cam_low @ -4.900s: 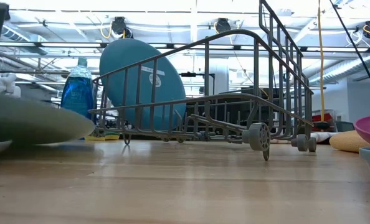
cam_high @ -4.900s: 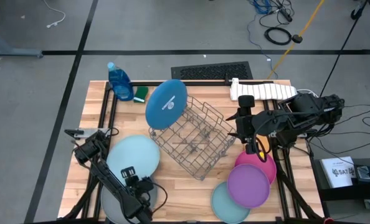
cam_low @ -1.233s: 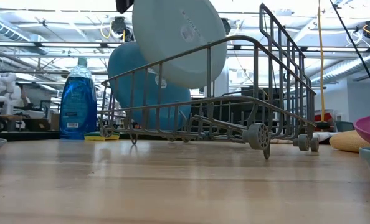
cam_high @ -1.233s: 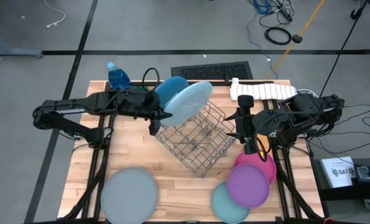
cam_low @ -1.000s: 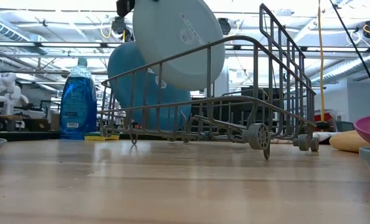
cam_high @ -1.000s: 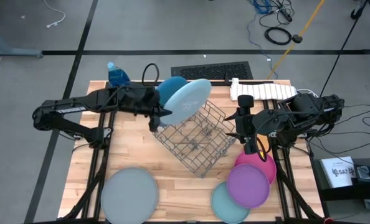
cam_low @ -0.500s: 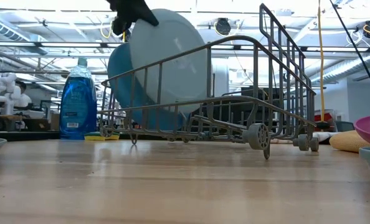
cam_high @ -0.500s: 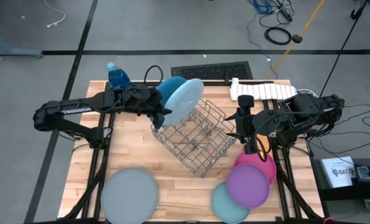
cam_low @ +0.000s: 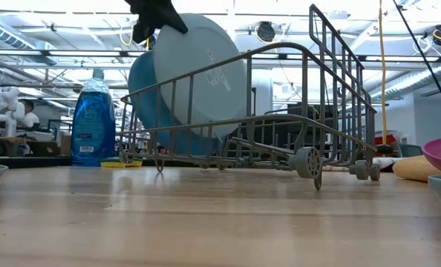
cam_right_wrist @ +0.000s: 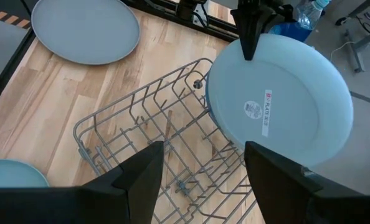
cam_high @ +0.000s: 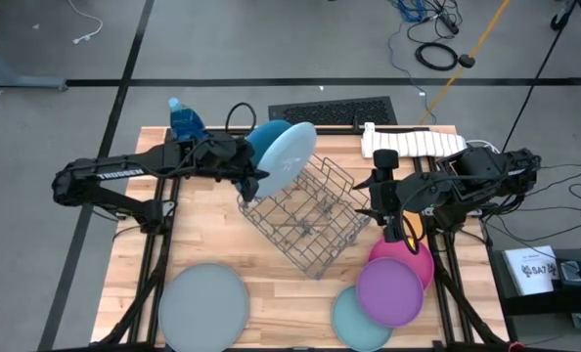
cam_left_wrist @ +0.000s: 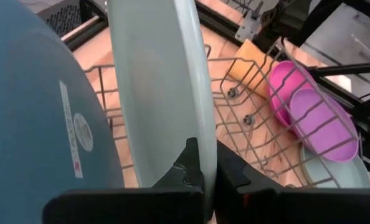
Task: Sort dishes
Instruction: Put the big light blue plate into the dish rack
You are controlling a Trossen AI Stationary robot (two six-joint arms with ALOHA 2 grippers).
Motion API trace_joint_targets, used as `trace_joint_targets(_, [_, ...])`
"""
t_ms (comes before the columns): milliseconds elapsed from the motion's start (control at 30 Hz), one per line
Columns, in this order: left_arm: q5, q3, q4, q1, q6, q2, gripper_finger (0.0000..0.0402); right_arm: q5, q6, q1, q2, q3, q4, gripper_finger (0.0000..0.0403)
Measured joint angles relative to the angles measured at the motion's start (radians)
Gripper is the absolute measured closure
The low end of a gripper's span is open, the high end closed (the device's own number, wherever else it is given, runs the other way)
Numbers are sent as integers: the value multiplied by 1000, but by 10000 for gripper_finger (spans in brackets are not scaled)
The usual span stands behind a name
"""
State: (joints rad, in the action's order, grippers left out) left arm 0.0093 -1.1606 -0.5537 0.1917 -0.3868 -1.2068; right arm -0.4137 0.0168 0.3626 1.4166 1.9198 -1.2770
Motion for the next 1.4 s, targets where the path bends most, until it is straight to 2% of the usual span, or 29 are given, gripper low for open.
trace_joint_targets(1400, [-21, 0, -39, -2, -49, -35, 390, 0, -21, 0, 0, 0, 1, 186])
